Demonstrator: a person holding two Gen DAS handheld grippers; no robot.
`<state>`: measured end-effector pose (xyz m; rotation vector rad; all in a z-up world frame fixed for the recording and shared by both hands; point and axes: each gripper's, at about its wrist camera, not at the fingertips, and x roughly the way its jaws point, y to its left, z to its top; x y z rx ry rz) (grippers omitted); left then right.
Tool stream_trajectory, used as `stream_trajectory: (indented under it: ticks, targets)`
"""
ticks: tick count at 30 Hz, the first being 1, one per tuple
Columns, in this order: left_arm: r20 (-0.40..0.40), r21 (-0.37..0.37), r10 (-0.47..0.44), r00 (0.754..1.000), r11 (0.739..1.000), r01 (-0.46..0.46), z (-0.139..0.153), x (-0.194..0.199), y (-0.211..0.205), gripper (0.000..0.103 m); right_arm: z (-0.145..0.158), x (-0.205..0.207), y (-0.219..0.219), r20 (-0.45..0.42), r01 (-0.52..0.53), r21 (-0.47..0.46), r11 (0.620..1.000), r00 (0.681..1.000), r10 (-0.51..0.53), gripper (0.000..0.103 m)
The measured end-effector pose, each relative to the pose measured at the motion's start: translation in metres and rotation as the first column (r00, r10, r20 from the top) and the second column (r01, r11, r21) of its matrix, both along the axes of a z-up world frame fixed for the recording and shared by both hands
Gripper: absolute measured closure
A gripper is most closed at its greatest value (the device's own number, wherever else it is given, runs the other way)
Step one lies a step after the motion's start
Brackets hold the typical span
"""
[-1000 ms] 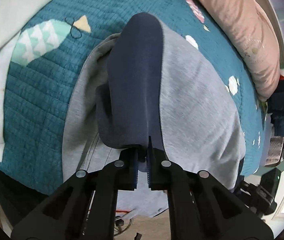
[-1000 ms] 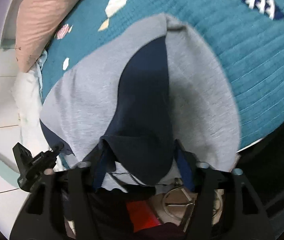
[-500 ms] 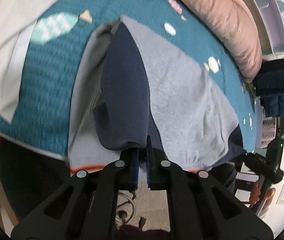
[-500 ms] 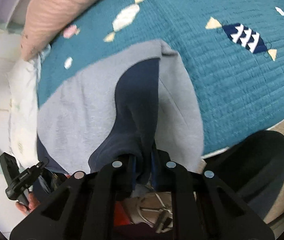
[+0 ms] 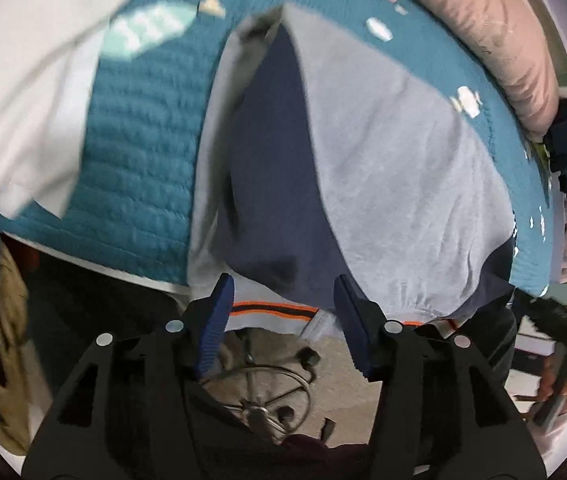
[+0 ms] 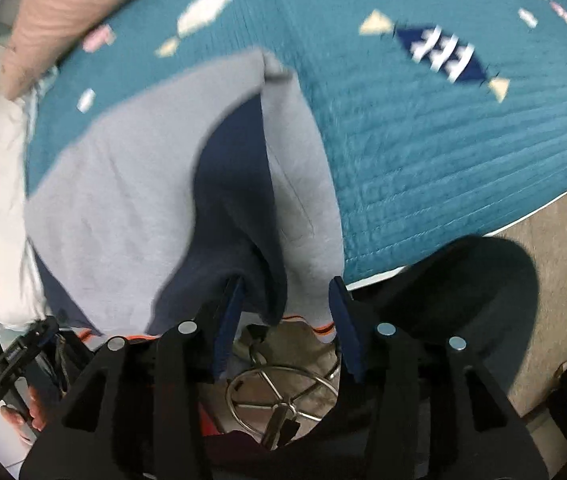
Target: Fold large clothes
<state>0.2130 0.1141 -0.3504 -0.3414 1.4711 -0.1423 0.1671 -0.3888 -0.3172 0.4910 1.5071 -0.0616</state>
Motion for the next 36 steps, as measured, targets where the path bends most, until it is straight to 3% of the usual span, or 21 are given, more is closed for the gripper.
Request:
stream_trajectory:
  ticks: [2,5,8,9,11,13,15,17,21,22,24,29,34,35,36]
  targets:
    - [0.026,0.033,-0.022,0.999,0.999,0.021,0.015,-0.002,-0.003,0.050,0.020,-0.001,-0.002,0.057,0.013,-0.009,1.000,0.998,-0.012,0.060]
    - [0.058,0.078,-0.072,0.996,0.995,0.067,0.026,0.003,-0.016,0.050,0.032,0.009,0.015,0.117,-0.051,0.019,0.999,0.992,0.049,0.060]
    - [0.045,0.080,-0.110,0.993,0.991,0.106,0.018,0.011,-0.031,0.046,0.003,0.023,0.043,0.052,-0.117,0.056,0.992,0.992,0.114,0.064]
    - [0.035,0.094,-0.125,0.992,0.988,0.121,0.011,0.015,-0.037,0.046,-0.008,0.032,0.054,0.026,-0.134,0.060,0.989,0.991,0.133,0.075]
    - [-0.016,0.123,-0.124,0.992,0.984,0.125,-0.009,0.018,-0.044,0.046,-0.036,0.030,0.066,-0.079,-0.176,0.024,0.984,0.981,0.178,0.080]
    - [-0.067,0.116,-0.101,0.993,0.987,0.108,-0.027,0.017,-0.042,0.047,-0.067,0.019,0.060,-0.153,-0.133,0.042,0.990,0.979,0.138,0.090]
    - [-0.097,0.124,-0.072,0.993,0.989,0.084,-0.046,0.014,-0.034,0.052,-0.083,0.013,0.048,-0.143,-0.058,0.090,0.994,0.987,0.071,0.092]
    - [-0.077,0.110,-0.063,0.995,0.991,0.071,-0.053,0.013,-0.029,0.053,-0.091,0.009,0.040,-0.130,0.002,0.138,0.990,0.991,0.017,0.092]
    - [-0.099,0.119,-0.068,0.993,0.990,0.079,-0.047,0.014,-0.027,0.053,-0.084,0.011,0.048,-0.134,-0.034,0.109,0.993,0.990,0.049,0.091]
    - [-0.100,0.124,-0.071,0.992,0.989,0.083,-0.043,0.017,-0.029,0.053,-0.077,0.012,0.050,-0.139,-0.031,0.113,0.993,0.989,0.046,0.086]
    - [-0.067,0.138,-0.090,0.994,0.985,0.099,-0.025,0.021,-0.033,0.053,-0.055,0.020,0.057,-0.092,-0.053,0.132,0.990,0.994,0.065,0.086]
    - [0.020,0.121,-0.107,0.994,0.987,0.104,0.015,0.050,-0.038,0.053,0.001,0.060,0.056,0.046,-0.108,0.079,0.991,0.993,0.105,0.086]
    - [0.055,0.137,-0.084,0.995,0.988,0.076,0.023,0.100,-0.039,0.054,-0.004,0.115,0.046,0.040,-0.101,0.028,0.995,0.994,0.100,0.089]
    - [0.043,0.136,-0.073,0.996,0.988,0.067,0.017,0.112,-0.038,0.056,-0.013,0.126,0.048,0.021,-0.105,0.037,0.994,0.994,0.104,0.089]
    - [0.031,0.141,-0.063,0.998,0.988,0.058,0.010,0.125,-0.039,0.065,-0.021,0.133,0.050,0.007,-0.110,0.029,0.994,0.994,0.110,0.090]
